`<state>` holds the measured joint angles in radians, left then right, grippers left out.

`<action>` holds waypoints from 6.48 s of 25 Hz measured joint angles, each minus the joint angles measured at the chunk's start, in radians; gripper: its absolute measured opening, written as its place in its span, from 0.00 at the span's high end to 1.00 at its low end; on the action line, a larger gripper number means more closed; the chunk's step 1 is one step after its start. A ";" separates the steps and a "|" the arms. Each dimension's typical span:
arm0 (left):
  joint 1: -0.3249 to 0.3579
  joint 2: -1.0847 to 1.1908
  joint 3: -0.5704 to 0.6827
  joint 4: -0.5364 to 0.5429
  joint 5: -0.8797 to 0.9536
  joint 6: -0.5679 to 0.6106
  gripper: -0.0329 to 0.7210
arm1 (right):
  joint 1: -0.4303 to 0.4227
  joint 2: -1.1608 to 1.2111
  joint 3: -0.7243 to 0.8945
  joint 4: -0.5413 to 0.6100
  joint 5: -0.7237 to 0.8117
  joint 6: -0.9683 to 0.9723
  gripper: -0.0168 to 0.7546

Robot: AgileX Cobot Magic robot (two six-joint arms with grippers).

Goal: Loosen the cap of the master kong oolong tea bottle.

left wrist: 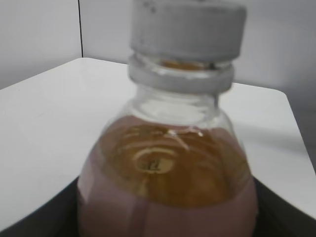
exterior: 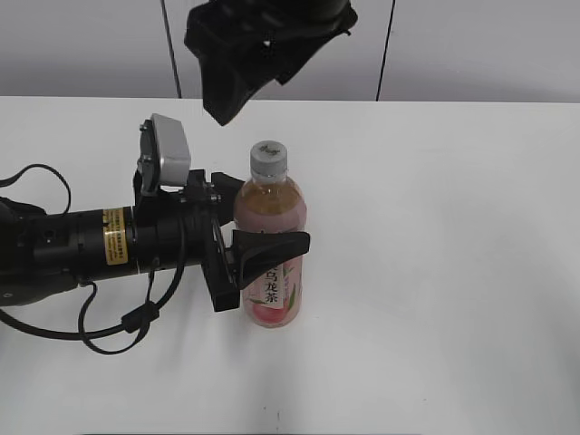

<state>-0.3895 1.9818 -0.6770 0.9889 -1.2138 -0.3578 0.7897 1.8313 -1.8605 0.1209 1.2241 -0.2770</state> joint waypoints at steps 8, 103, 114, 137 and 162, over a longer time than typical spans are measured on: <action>0.000 0.000 0.000 0.000 0.000 0.000 0.35 | 0.000 -0.003 0.078 0.003 0.000 0.267 0.31; 0.000 0.000 0.000 0.011 -0.003 0.007 0.35 | -0.235 -0.032 0.199 -0.226 -0.004 -0.705 0.63; 0.000 0.000 0.000 0.011 -0.003 0.007 0.35 | -0.358 -0.031 0.601 -0.121 -0.095 -0.315 0.63; 0.000 0.000 0.000 0.011 -0.003 0.007 0.35 | -0.358 0.029 0.791 -0.071 -0.366 0.010 0.24; 0.001 0.000 0.000 0.014 0.003 0.011 0.21 | -0.358 -1.135 1.230 -0.074 -0.057 0.235 0.23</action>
<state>-0.3885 1.9818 -0.6770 1.0029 -1.2108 -0.3468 0.4321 0.6963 -0.6302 0.0470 1.1675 -0.0425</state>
